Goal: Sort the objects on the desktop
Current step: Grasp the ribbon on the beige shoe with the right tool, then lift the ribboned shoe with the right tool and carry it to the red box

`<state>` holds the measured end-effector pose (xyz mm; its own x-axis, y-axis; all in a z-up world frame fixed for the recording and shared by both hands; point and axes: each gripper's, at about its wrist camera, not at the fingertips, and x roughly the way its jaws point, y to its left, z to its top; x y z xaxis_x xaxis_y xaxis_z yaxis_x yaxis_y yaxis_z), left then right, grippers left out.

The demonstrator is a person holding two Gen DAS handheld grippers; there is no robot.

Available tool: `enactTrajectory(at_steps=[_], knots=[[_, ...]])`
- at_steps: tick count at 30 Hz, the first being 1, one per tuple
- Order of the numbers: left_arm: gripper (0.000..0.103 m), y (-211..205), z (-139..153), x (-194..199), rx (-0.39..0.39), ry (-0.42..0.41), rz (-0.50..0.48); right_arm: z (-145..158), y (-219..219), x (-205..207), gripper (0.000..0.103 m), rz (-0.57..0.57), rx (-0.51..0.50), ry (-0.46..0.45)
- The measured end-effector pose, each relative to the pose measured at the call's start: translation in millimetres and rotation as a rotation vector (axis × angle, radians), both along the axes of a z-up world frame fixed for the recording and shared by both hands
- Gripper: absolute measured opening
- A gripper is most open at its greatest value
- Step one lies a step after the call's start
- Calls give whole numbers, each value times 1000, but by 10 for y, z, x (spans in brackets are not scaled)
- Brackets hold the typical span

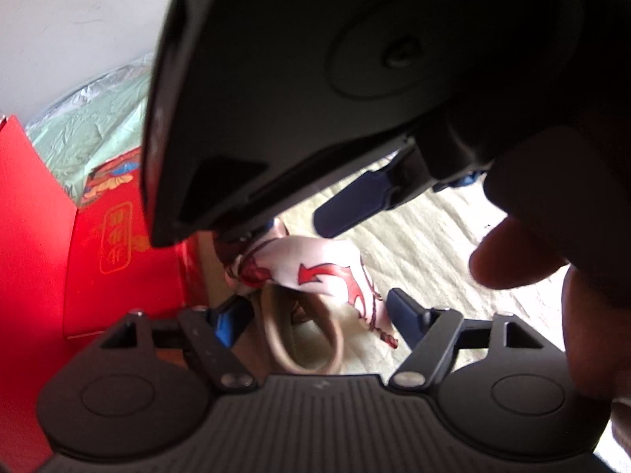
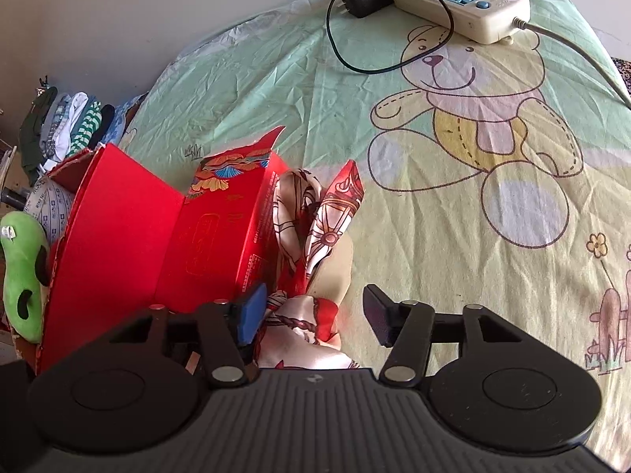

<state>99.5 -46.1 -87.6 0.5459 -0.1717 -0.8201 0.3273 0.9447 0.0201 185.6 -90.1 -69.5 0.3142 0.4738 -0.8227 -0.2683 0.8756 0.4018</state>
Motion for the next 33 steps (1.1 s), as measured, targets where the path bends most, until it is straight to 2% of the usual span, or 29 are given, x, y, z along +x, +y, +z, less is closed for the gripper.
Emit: enactTrajectory(at_steps=[2,4,6,8,9,11,13,15,17,21,23,25,27,30,33], knots=[[63,-39,16,-25,3,-4,-14,12,-18,-32,48,-1,-4,5],[62,-75,26,-31,18,-10,-24,17,-58,-55,47,-6,-7,13],[69,-81,15,-14,33,-21,-21,14,-76,-50,47,-10,-10,14],[87,-81,-4,5,52,-36,-13,-1,-63,-21,52,-4,-18,14],[91,-82,-13,11,61,-44,-10,-21,-47,-2,57,2,-22,18],[91,-90,-22,2,63,-56,-8,-59,-14,24,57,12,-26,26],[91,-96,-25,-7,57,-60,-3,-62,-5,27,51,20,-14,26],[89,-98,-25,-17,40,-61,-2,-70,-16,24,43,19,2,34],[79,-105,-14,-33,23,-57,-3,-68,-30,16,36,20,20,46],[61,-172,36,-112,15,-39,-37,-32,-98,-56,34,2,14,57],[61,-178,67,-187,-15,-18,-58,-23,-185,-121,33,-18,27,79],[64,-124,77,-285,-74,16,-74,-57,-320,-221,34,-47,60,125],[77,-71,61,-407,-116,37,-88,-122,-457,-327,34,-73,109,179],[85,-131,33,-534,-87,24,-124,-169,-582,-489,36,-86,156,224],[87,-218,15,-573,-58,13,-152,-128,-589,-540,45,-85,148,199]])
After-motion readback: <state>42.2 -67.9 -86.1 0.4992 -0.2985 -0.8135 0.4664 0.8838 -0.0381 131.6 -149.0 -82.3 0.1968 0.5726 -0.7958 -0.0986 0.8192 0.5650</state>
